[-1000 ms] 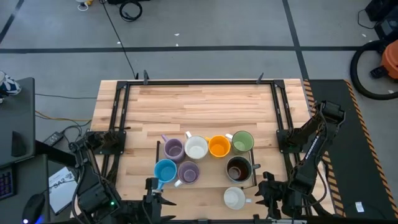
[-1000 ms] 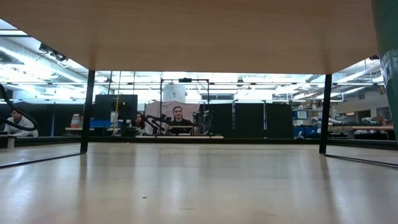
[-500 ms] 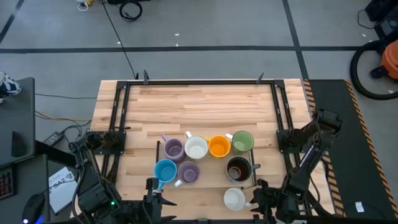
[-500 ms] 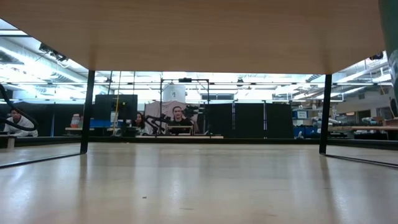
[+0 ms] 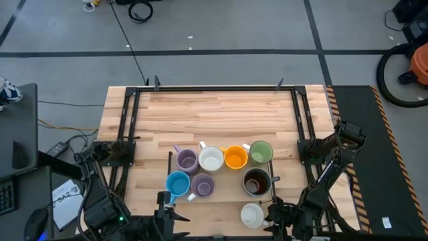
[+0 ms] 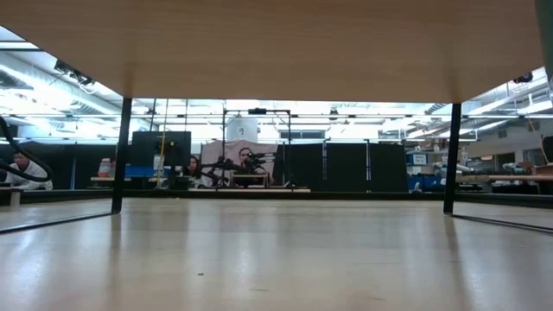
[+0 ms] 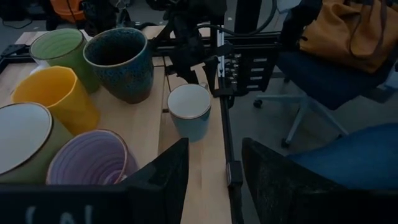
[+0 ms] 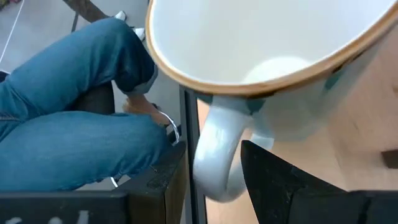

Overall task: Place coffee mugs
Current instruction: Put the blue white mug on the shelf

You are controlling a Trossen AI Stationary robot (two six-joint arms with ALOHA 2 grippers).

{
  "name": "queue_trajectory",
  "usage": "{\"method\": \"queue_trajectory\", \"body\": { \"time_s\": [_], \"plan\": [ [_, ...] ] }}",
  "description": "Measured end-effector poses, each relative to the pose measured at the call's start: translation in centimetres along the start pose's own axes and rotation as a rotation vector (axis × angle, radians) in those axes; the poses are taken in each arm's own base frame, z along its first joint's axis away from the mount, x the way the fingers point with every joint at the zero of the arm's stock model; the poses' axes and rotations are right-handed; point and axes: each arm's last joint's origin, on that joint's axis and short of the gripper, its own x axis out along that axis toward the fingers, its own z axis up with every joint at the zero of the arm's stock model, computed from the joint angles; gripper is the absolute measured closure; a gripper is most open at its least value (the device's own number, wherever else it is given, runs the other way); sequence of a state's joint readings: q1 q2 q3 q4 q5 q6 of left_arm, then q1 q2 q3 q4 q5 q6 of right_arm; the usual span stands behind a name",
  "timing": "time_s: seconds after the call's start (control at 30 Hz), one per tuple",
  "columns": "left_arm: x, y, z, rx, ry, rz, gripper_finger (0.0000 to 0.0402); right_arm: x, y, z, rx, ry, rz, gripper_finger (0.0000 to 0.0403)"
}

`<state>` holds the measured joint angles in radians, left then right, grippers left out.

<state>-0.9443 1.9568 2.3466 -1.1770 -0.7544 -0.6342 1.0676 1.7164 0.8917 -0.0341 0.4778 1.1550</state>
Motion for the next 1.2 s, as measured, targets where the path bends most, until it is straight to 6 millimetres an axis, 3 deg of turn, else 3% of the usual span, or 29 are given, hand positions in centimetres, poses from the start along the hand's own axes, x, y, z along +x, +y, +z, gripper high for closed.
{"method": "queue_trajectory", "body": {
  "time_s": [0.43, 0.63, 0.93, 1.2],
  "plan": [
    [0.0, 0.0, 0.1, -0.006, -0.006, -0.004, 0.0246, 0.2, 0.1, 0.3, 0.012, 0.019, 0.023, 0.0247],
    [0.9, -0.2, 0.7, -0.019, -0.037, -0.021, 0.0246, 0.1, 0.5, 0.5, 0.006, -0.002, 0.064, 0.0247],
    [3.7, -0.6, 2.3, 0.059, -0.128, -0.068, 0.0246, 0.1, 0.8, 0.7, -0.001, -0.015, 0.093, 0.0247],
    [6.8, 0.8, 4.0, 0.086, -0.163, -0.133, 0.0246, -0.2, 1.0, 0.6, -0.001, 0.022, 0.126, 0.0247]
  ]
}}
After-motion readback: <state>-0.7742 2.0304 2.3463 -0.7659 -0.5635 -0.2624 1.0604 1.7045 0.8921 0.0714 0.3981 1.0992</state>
